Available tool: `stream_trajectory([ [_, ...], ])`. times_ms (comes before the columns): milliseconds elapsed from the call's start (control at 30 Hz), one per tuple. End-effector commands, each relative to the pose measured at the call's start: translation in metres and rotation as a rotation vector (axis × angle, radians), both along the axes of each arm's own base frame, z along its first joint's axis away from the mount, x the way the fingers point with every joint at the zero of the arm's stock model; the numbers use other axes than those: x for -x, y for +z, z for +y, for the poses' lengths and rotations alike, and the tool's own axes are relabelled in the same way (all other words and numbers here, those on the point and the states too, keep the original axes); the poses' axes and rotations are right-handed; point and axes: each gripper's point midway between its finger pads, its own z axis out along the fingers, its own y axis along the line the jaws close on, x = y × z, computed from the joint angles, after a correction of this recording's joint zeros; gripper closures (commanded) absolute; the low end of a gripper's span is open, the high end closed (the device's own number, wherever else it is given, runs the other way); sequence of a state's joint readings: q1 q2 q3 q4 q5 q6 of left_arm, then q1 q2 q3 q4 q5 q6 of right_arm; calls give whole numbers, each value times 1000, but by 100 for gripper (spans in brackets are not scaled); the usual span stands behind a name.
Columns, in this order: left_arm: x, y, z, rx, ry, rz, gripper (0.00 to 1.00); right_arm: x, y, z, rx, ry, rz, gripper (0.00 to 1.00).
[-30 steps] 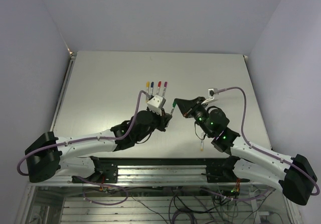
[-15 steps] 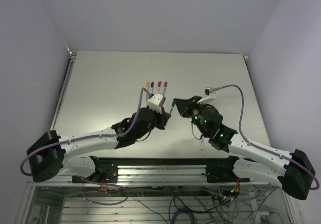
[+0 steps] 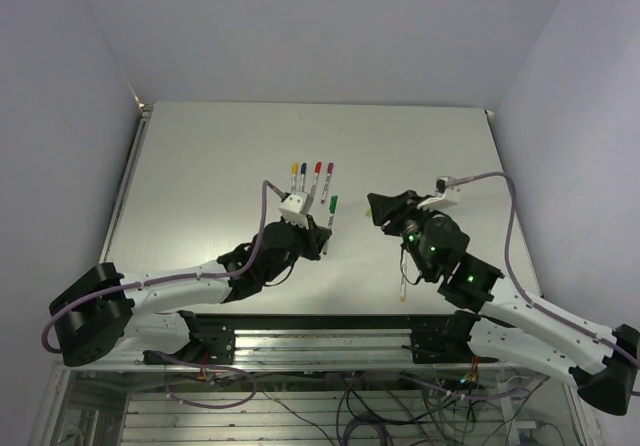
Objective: Insert the pens into the pen caps
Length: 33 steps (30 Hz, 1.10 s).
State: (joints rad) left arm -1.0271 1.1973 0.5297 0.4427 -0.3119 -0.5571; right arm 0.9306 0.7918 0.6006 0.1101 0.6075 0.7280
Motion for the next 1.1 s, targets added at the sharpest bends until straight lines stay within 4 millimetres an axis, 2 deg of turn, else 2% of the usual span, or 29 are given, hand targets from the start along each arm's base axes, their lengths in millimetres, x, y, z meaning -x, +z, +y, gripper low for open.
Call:
stream_trajectory([
  [0,-19,18,-12,-16,33,-49,93,4,-1,-33,42,-116,41,62],
  [100,-38,20,-30,-35,0,-50,93,11,-16,-49,68,-154,97,62],
  [167,-56,11,-40,-46,-27,-16,93,17,-25,-57,76,-170,132,62],
  [267,-91,-4,-44,-81,-12,37,93,25,-36,-69,89,-189,174,62],
  [400,-128,-29,-54,-146,-5,111,93,32,-39,-81,74,-208,187,62],
  [433,-137,-27,-60,-149,-12,112,93,33,-39,-83,69,-210,185,62],
  [533,-158,-47,-72,-185,-28,155,93,35,-39,-85,60,-211,188,62],
  [700,-183,-79,-80,-226,-23,219,93,37,-41,-87,62,-216,201,62],
  [833,-199,-104,-79,-274,-9,268,93,37,-46,-87,72,-219,216,62],
  [1067,-217,-123,-70,-297,37,315,92,38,-56,-87,74,-226,239,62],
])
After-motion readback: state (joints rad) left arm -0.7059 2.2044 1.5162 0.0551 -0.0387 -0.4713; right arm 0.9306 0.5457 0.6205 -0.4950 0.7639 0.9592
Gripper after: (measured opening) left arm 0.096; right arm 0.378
